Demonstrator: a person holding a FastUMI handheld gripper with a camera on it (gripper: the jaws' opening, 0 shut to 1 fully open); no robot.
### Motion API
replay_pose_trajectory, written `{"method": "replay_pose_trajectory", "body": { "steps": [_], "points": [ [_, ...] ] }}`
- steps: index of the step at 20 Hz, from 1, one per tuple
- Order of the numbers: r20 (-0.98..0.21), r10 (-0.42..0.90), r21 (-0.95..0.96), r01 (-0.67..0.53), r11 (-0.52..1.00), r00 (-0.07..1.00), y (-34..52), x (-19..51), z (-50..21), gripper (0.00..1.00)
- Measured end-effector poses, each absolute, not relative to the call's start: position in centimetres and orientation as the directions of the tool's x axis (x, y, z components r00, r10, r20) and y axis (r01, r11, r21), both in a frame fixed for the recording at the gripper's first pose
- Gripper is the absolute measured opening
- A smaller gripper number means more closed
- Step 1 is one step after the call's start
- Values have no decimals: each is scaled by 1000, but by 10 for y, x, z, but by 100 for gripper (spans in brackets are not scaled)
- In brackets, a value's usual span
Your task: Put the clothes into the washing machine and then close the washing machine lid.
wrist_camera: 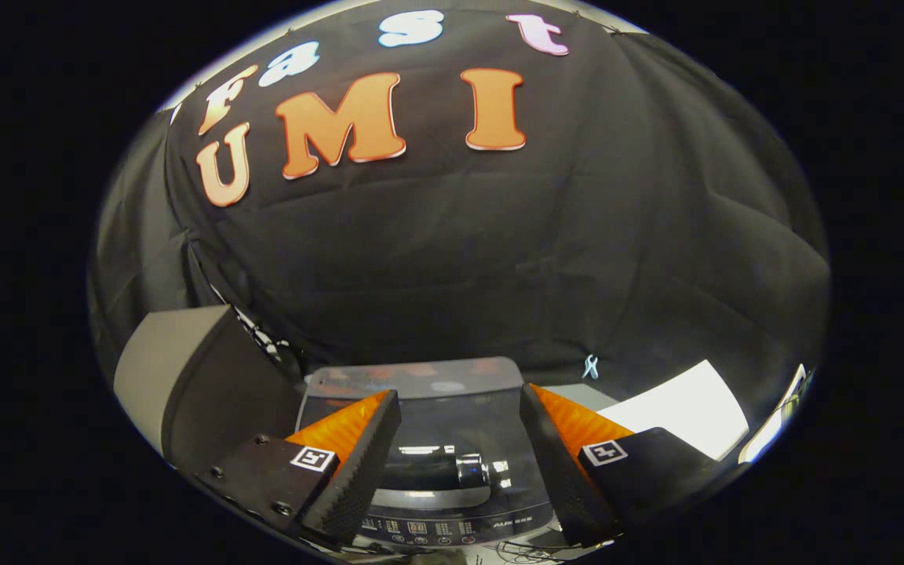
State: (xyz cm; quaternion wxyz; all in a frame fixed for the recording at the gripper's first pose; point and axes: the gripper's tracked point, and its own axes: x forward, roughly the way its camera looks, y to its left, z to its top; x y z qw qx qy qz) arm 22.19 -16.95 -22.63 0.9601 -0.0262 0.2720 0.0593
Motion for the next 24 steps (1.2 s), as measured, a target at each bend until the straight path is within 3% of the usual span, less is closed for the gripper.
{"method": "replay_pose_trajectory", "body": {
  "steps": [17,24],
  "points": [
    [-143,133,-23,-138,990,981,-197,217,7,98],
    [-30,143,-41,-145,989,989,-205,198,62,98]
  ]
}}
